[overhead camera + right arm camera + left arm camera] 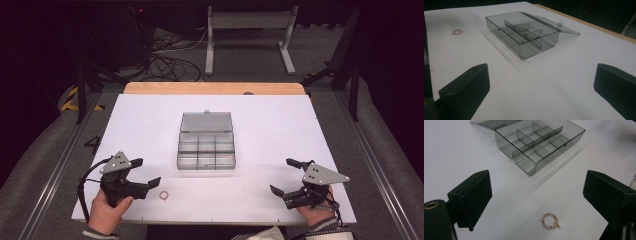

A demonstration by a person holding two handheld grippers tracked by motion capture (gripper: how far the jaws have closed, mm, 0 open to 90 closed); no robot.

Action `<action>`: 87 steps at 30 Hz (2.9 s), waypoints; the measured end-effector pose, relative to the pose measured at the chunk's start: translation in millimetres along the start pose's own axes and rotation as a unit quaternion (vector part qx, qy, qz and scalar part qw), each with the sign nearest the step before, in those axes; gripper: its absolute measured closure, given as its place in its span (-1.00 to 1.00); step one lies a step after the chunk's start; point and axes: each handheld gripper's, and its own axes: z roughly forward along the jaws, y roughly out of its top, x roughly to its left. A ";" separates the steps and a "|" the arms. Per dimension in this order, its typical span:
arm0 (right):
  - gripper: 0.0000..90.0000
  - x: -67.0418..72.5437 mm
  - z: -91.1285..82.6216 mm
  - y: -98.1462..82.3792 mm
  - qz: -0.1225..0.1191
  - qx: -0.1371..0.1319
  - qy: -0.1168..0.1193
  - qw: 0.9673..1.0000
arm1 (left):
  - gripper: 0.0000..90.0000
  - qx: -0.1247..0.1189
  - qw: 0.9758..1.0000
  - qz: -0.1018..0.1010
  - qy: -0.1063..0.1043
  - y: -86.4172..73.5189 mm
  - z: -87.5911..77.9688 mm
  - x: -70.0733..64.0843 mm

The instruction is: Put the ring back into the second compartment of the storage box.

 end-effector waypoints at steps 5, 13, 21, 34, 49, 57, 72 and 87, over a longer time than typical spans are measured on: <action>-0.98 0.0 0.0 0.0 0.000 0.000 0.000 1.000 | -0.73 0.026 0.999 0.014 -0.015 2.2 2.6 -3.0; -0.98 1.1 0.5 -0.1 0.002 0.001 0.000 1.000 | -0.56 0.073 0.996 0.039 -0.020 5.3 8.2 -4.3; -0.98 0.6 0.8 -0.2 -0.002 0.002 0.002 1.000 | -0.43 0.130 0.991 0.039 -0.010 6.4 17.5 -4.3; -0.98 0.3 1.6 -0.7 0.000 0.004 0.001 1.000 | -0.15 0.191 0.979 0.075 -0.002 8.3 27.3 -9.3; -0.98 0.1 2.4 -0.9 -0.002 0.007 0.002 1.000 | 0.05 0.205 0.973 0.104 -0.016 6.8 35.2 -11.6; -0.98 0.2 2.4 -0.8 -0.003 0.008 0.001 1.000 | 0.21 0.215 0.968 0.124 -0.027 4.9 40.8 -12.6; -0.98 0.7 2.6 -0.9 -0.003 0.009 0.003 1.000 | 0.53 0.235 0.962 0.132 -0.039 2.2 51.9 -11.4; -0.98 0.7 3.2 -0.9 -0.002 0.010 0.005 1.000 | 0.83 0.260 0.952 0.151 -0.048 -1.5 63.0 -15.1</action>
